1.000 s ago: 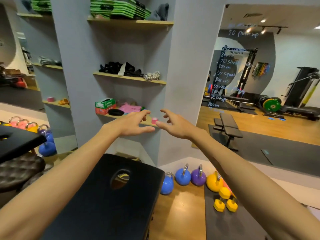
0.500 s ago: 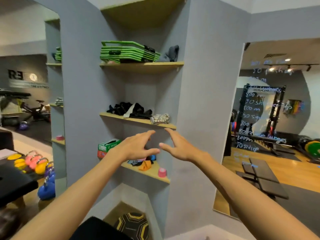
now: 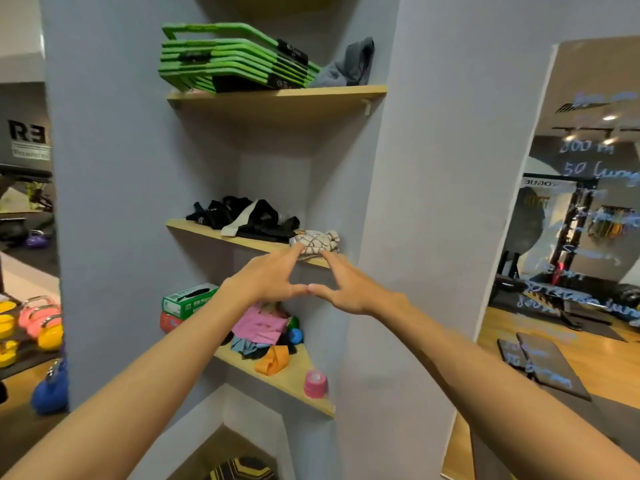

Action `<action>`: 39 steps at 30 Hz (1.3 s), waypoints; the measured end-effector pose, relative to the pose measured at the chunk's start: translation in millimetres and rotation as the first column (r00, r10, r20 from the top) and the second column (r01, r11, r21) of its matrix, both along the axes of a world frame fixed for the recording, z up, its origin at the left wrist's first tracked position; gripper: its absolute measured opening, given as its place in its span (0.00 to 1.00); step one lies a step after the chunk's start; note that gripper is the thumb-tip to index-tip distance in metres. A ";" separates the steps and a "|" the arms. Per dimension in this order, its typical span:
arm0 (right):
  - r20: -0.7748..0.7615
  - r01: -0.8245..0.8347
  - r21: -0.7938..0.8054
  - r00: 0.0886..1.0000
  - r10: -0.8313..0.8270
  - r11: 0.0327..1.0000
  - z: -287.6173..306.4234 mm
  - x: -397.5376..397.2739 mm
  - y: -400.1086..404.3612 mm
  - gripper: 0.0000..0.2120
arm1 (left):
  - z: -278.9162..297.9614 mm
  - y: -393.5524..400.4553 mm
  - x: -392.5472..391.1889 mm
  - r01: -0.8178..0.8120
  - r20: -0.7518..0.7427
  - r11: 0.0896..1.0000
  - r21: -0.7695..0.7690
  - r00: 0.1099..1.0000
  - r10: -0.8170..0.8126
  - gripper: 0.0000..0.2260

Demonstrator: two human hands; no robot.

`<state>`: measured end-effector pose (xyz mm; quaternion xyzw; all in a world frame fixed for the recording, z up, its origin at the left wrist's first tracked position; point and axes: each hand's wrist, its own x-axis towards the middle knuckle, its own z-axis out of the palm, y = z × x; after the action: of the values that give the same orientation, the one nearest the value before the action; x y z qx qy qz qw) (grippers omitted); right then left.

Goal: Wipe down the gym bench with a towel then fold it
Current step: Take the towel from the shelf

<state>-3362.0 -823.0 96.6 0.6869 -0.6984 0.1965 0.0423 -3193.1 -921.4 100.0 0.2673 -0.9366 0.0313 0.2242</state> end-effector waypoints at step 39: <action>-0.343 0.180 -0.458 0.868 -0.360 0.871 1.1 -117.0 -213.6 0.12 | 0.1 -182.7 -146.6 -0.195 -0.273 0.954 -0.230 0.953 0.129 0.21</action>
<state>-3479.1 -1036.6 97.7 0.5811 -0.7065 0.1794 0.3618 -3339.7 -1104.1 100.1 0.3147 -0.8629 0.1347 0.3717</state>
